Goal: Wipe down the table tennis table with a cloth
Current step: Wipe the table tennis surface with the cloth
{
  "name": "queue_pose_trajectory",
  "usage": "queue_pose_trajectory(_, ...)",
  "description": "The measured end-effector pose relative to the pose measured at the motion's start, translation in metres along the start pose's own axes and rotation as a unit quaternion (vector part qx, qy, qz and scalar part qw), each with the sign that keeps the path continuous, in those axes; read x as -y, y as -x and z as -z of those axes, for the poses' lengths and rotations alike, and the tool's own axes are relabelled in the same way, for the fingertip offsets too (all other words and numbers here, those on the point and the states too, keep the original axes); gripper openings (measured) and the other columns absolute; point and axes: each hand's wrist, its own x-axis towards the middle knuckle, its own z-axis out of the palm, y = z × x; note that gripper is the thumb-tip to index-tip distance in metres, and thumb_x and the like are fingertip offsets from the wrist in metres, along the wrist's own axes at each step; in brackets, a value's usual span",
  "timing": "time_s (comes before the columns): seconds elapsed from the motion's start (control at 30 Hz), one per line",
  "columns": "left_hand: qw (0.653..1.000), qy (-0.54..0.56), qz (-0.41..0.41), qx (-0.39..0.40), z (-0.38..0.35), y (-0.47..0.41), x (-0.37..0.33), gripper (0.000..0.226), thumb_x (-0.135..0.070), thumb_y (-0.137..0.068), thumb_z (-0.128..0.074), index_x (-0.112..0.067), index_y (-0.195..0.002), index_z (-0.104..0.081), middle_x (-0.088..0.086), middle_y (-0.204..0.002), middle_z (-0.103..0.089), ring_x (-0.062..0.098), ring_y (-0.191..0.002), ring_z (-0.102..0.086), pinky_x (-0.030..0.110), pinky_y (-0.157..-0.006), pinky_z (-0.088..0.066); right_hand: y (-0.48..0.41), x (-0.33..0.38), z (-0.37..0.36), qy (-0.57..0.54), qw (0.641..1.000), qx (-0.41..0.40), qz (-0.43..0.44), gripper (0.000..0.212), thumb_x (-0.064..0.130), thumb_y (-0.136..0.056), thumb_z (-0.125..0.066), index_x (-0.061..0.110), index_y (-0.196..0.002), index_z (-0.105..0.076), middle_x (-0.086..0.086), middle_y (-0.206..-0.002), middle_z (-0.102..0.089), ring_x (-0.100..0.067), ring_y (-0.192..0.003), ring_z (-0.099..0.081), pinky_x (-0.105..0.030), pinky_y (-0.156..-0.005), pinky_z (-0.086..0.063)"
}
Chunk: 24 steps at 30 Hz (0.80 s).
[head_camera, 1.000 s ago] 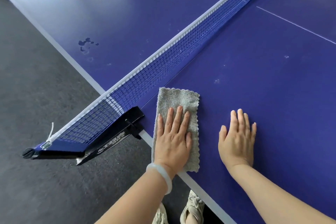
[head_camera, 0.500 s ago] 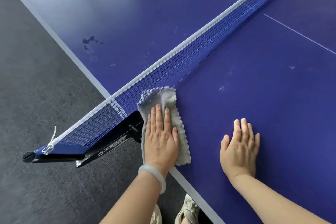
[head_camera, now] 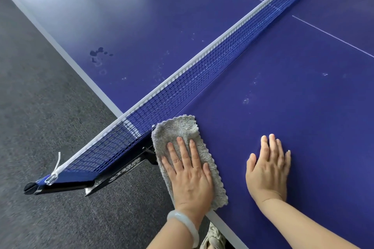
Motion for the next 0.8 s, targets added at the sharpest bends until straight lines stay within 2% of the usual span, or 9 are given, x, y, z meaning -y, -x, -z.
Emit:
queue_pose_trajectory(0.13,0.998,-0.018,-0.066,0.004,0.004,-0.041,0.004,0.068,-0.043,-0.096,-0.023,-0.016,-0.157,-0.012,0.013,-0.164,-0.002,0.033,-0.151,0.004,0.052,-0.121,0.002,0.000,0.001,0.000,0.003,1.000,0.002,0.001,0.068,0.037,-0.094,-0.020,0.000,-0.149,-0.039,-0.019,-0.157,-0.034,-0.036,-0.146,-0.031,-0.058,-0.120,-0.020)
queue_pose_trajectory(0.23,0.997,-0.001,-0.078,0.012,0.007,-0.094,-0.003,0.065,-0.045,-0.098,-0.019,-0.024,-0.158,-0.004,0.005,-0.165,0.000,0.028,-0.150,0.007,0.048,-0.120,0.011,0.000,-0.001,-0.001,0.007,1.000,0.003,0.004,0.066,0.036,-0.095,-0.022,0.002,-0.149,-0.038,-0.018,-0.158,-0.033,-0.034,-0.147,-0.031,-0.057,-0.120,-0.019)
queue_pose_trajectory(0.37,0.998,-0.010,-0.056,0.028,0.009,-0.136,-0.027,0.063,-0.044,-0.100,-0.018,-0.025,-0.158,-0.001,0.004,-0.165,0.004,0.030,-0.150,0.009,0.051,-0.120,0.010,-0.001,-0.003,-0.005,0.000,1.000,0.004,-0.002,0.056,0.028,-0.100,-0.040,0.004,-0.150,-0.038,-0.016,-0.158,-0.032,-0.032,-0.147,-0.029,-0.054,-0.122,-0.017)
queue_pose_trajectory(0.4,0.997,-0.006,-0.076,0.026,0.009,-0.130,-0.035,0.062,-0.043,-0.101,-0.018,-0.025,-0.158,-0.002,0.003,-0.165,0.004,0.031,-0.150,0.009,0.052,-0.120,0.009,-0.001,-0.004,-0.006,-0.006,1.000,0.007,-0.002,0.055,0.025,-0.100,-0.046,0.004,-0.150,-0.037,-0.015,-0.159,-0.031,-0.032,-0.148,-0.028,-0.054,-0.122,-0.016)
queue_pose_trajectory(0.47,0.985,0.021,-0.173,0.016,0.004,-0.096,-0.045,0.060,-0.042,-0.102,-0.021,-0.024,-0.158,-0.008,0.002,-0.165,0.000,0.031,-0.151,0.007,0.052,-0.120,0.005,-0.002,-0.004,-0.005,-0.019,1.000,0.017,0.001,0.059,0.025,-0.099,-0.052,0.006,-0.152,-0.035,-0.014,-0.160,-0.029,-0.030,-0.149,-0.026,-0.053,-0.123,-0.014)
queue_pose_trajectory(0.53,0.965,0.039,-0.259,0.018,-0.003,-0.046,-0.045,0.059,-0.040,-0.101,-0.025,-0.023,-0.157,-0.016,0.001,-0.165,-0.005,0.029,-0.151,0.004,0.052,-0.121,-0.003,-0.003,-0.005,-0.004,-0.030,0.999,0.025,0.004,0.059,0.029,-0.100,-0.045,0.006,-0.153,-0.033,-0.013,-0.162,-0.026,-0.029,-0.150,-0.023,-0.051,-0.124,-0.011)
queue_pose_trajectory(0.57,0.961,0.040,-0.274,0.017,-0.006,-0.022,-0.042,0.059,-0.039,-0.101,-0.027,-0.023,-0.157,-0.019,0.001,-0.165,-0.007,0.028,-0.152,0.004,0.052,-0.121,-0.007,-0.003,-0.006,-0.002,-0.032,0.999,0.030,0.002,0.061,0.032,-0.098,-0.038,0.007,-0.153,-0.032,-0.012,-0.162,-0.024,-0.027,-0.151,-0.021,-0.050,-0.124,-0.010)
queue_pose_trajectory(0.7,0.964,0.049,-0.262,0.015,-0.017,0.024,-0.029,0.060,-0.038,-0.099,-0.036,-0.023,-0.156,-0.024,0.000,-0.164,-0.012,0.025,-0.152,-0.003,0.050,-0.119,-0.012,-0.001,-0.006,-0.001,-0.037,0.999,0.039,0.004,0.071,0.045,-0.094,-0.014,0.012,-0.156,-0.026,-0.007,-0.165,-0.018,-0.021,-0.153,-0.012,-0.047,-0.125,-0.005)
queue_pose_trajectory(0.8,0.958,0.039,-0.283,0.025,-0.015,0.001,-0.034,0.061,-0.039,-0.099,-0.033,-0.023,-0.156,-0.021,0.001,-0.165,-0.010,0.024,-0.152,0.001,0.049,-0.121,-0.006,-0.003,-0.007,-0.001,-0.040,0.999,0.025,0.003,0.074,0.046,-0.093,-0.011,0.011,-0.155,-0.028,-0.008,-0.164,-0.021,-0.022,-0.153,-0.015,-0.046,-0.125,-0.006)
